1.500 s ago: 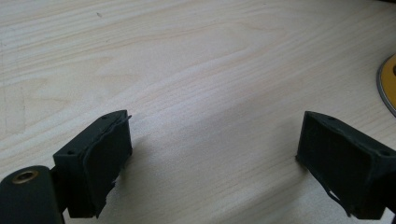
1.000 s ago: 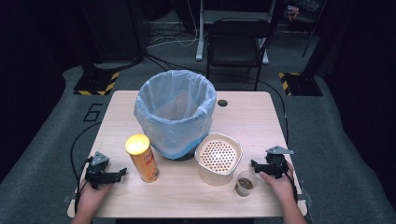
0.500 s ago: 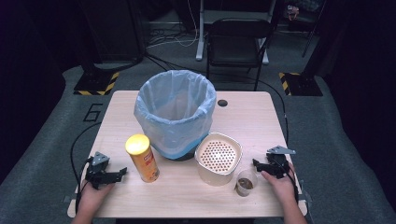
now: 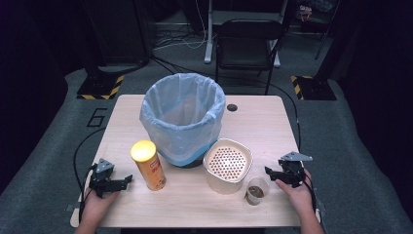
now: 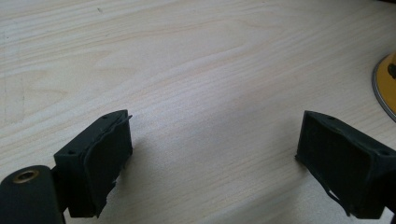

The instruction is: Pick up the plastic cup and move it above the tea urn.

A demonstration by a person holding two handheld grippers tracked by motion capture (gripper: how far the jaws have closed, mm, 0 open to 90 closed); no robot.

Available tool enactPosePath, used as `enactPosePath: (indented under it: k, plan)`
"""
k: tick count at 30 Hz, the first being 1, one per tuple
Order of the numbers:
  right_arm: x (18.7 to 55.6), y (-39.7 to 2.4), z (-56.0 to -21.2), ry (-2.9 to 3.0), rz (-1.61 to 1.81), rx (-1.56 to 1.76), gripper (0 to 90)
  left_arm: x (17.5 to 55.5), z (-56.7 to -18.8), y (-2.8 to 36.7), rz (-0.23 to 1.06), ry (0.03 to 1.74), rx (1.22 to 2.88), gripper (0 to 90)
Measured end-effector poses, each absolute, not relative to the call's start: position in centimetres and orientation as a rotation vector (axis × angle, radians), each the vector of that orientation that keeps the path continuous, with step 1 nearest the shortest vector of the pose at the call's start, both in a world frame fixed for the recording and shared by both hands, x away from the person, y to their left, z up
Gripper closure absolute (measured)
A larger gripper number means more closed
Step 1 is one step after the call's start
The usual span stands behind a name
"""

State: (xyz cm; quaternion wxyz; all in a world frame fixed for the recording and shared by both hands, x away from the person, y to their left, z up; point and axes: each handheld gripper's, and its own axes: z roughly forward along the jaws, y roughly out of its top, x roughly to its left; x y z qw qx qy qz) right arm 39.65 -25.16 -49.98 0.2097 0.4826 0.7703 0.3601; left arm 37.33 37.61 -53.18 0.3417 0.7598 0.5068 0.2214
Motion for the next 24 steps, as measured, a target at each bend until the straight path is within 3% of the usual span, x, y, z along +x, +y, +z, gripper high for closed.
enactPosePath:
  k: [17, 24]
  plan:
    - [38.1, -23.7, -45.1, 2.188, 1.119, 1.238, 31.3, 37.3, -53.2, 37.6, 0.576, 1.318, 1.977, 10.1]
    - [35.7, -23.1, -44.0, 2.233, 1.216, 1.159, 29.1, 37.3, -53.2, 37.6, 0.576, 1.318, 1.977, 10.1]
